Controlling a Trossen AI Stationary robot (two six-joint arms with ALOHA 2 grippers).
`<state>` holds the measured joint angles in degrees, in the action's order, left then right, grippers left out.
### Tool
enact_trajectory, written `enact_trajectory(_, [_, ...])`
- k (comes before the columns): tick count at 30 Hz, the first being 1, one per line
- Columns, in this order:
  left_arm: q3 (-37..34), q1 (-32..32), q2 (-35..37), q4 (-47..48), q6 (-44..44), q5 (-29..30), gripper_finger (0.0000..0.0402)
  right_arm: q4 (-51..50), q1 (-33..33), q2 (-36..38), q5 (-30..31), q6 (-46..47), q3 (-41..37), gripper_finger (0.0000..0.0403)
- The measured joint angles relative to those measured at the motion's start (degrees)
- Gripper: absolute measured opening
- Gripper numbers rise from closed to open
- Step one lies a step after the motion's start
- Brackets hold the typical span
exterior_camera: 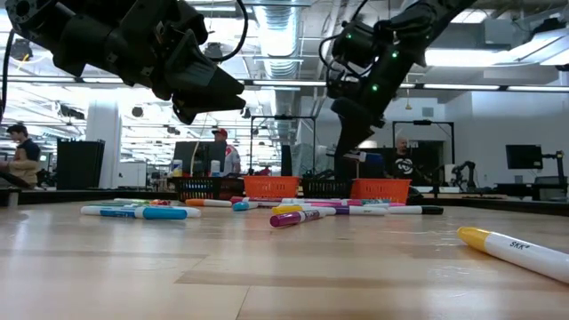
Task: Pick & Place Markers
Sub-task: Put the big blue marker pen into the right orange basket
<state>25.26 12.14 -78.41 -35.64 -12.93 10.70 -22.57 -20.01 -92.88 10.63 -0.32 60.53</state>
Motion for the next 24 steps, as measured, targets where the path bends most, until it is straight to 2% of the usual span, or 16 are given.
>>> enact_trajectory(15, [0.0,0.0,0.0,0.0,0.0,0.0,0.0155,-2.1,-17.0,0.0,-0.1,14.8,1.1,0.0065])
enact_trajectory(24, [0.0,0.0,0.0,0.0,-1.0,0.0,0.0155,0.4,-20.8,-0.1,-0.3,16.9,1.1,0.0066])
